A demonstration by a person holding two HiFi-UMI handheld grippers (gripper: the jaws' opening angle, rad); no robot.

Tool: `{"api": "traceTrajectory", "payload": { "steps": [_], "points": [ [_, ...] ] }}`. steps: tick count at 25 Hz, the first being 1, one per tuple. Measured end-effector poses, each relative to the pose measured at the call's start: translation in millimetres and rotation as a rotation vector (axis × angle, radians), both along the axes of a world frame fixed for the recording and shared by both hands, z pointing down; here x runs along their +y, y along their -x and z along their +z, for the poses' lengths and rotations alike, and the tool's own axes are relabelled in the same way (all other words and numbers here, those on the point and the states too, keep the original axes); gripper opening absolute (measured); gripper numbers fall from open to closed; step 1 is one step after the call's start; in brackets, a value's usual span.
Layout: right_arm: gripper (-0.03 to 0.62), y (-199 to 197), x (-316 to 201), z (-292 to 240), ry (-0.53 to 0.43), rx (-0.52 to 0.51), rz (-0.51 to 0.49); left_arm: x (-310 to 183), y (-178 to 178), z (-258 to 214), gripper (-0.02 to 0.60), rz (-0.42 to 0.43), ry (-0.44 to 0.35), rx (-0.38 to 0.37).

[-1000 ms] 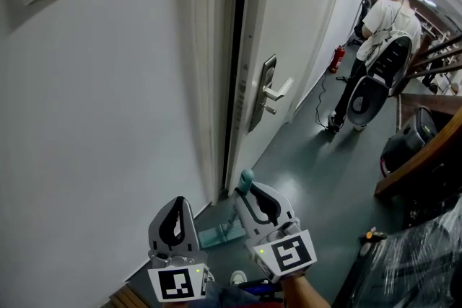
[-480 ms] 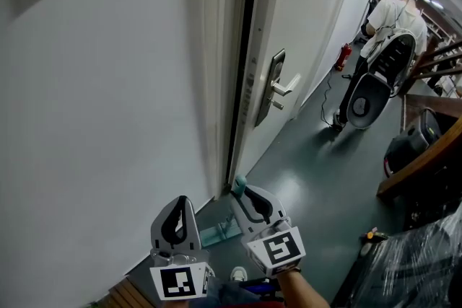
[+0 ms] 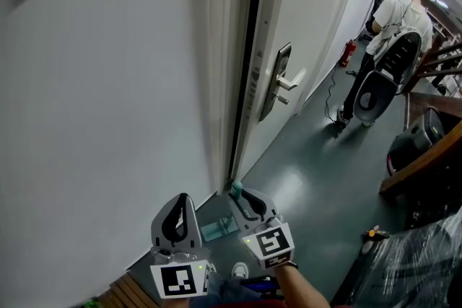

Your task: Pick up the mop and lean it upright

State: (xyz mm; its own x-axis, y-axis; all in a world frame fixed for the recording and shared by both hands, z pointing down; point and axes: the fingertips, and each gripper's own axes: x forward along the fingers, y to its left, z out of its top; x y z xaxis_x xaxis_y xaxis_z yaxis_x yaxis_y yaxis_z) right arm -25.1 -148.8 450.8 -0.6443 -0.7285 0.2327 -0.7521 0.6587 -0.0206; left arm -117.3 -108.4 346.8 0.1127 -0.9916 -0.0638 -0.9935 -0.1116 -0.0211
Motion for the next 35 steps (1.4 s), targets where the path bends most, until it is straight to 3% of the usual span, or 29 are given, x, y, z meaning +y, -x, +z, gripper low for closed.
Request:
{"api": "traceTrajectory", "payload": {
  "steps": [16,35],
  "points": [
    [0.104,12.3,-12.5,24.7,0.009,0.013,0.027,-4.0,6.5,8.5,0.012,-0.017,0.019,-0.001],
    [0.104,39.8,-93.3,33.6,0.001,-0.003,0.149,-13.3,24.7,17.3,0.012,-0.044,0.028,0.01]
  ]
}}
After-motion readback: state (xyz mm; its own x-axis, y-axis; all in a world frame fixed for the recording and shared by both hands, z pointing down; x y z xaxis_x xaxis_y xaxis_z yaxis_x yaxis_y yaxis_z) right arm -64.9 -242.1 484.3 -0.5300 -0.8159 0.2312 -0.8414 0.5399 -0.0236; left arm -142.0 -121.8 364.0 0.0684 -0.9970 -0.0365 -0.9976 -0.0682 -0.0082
